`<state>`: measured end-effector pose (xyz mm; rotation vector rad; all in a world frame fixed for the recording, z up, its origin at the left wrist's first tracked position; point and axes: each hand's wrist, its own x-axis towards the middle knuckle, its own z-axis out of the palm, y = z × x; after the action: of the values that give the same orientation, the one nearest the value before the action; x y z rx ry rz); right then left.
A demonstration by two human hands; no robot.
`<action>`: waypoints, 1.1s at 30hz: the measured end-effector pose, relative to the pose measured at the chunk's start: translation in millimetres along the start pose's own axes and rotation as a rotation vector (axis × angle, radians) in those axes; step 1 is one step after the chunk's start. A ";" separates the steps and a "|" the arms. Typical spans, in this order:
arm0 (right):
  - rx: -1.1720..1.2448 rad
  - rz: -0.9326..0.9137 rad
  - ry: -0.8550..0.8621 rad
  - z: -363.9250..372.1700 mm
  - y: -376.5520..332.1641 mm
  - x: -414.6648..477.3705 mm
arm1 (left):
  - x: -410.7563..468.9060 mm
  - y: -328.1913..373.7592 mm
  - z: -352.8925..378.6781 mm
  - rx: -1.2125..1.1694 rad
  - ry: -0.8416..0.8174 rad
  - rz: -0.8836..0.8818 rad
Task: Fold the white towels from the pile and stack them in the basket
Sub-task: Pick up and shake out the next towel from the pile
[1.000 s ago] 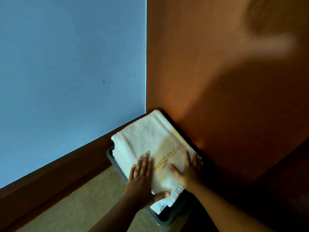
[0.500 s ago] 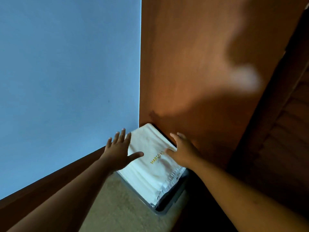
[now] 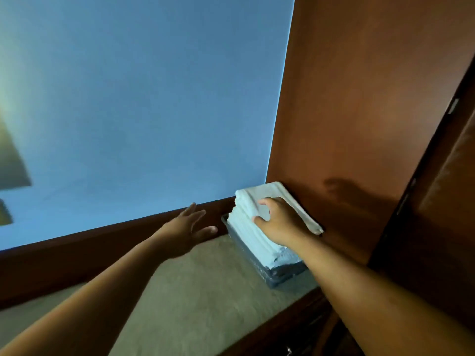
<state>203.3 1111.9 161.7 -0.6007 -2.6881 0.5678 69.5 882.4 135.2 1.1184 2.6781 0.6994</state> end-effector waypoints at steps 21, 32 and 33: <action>0.312 -0.451 -0.530 239.9 -403.2 -266.6 | -544.7 -292.9 -63.7 -0.205 0.186 -0.726; 0.398 -0.411 -0.782 375.7 -542.6 -376.0 | -675.0 -440.3 -86.2 -0.238 0.255 -0.944; 0.381 -0.404 -0.790 385.6 -547.1 -373.5 | -674.3 -452.8 -82.8 -0.257 0.267 -0.957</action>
<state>190.2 365.8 -13.4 0.3526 -3.1076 1.3689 235.6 100.5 -31.2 -0.3639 2.7429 0.9575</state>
